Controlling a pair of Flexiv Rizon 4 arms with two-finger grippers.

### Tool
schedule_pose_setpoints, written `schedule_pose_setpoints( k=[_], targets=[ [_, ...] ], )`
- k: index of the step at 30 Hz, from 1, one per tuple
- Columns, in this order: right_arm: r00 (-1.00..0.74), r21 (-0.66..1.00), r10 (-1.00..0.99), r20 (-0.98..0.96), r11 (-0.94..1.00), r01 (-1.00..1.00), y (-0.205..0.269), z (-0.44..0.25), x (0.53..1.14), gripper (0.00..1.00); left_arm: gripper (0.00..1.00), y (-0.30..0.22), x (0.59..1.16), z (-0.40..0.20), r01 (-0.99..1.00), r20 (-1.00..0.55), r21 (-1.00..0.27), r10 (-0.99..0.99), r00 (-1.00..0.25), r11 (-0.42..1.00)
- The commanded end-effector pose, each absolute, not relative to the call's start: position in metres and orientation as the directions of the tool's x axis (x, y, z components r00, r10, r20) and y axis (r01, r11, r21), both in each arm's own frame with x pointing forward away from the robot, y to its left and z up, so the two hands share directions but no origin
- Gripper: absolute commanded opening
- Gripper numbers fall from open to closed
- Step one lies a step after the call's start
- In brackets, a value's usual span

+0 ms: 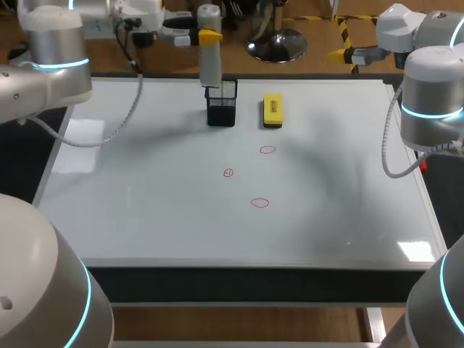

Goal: Pick up the inspection probe, press it on each red-marked spot on the whiteboard one by one, put down the probe, pick up the eraser, and wipe off all the red marks.

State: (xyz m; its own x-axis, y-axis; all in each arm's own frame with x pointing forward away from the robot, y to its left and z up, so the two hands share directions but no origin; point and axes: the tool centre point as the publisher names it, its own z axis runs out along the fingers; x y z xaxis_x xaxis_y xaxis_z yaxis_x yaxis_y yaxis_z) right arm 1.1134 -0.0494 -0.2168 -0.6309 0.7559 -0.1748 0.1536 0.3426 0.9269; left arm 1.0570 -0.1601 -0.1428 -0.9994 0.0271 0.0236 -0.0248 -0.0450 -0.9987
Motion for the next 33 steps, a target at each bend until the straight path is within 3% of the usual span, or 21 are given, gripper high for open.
schedule_pose_setpoints(
  k=[1,33],
  targets=[
    [-0.631,0.927,0.756,-0.175,0.343,0.154,-0.05,-0.217,1.114,1.0,0.0,-0.135,1.052,-0.132,-0.015,0.014,-0.999,0.03,-0.999,-0.036],
    [-0.631,0.927,0.756,-0.175,0.343,0.154,-0.05,-0.217,1.114,1.0,0.0,-0.003,1.059,-0.178,0.025,-0.02,-0.998,-0.101,-0.995,-0.052]
  ],
)
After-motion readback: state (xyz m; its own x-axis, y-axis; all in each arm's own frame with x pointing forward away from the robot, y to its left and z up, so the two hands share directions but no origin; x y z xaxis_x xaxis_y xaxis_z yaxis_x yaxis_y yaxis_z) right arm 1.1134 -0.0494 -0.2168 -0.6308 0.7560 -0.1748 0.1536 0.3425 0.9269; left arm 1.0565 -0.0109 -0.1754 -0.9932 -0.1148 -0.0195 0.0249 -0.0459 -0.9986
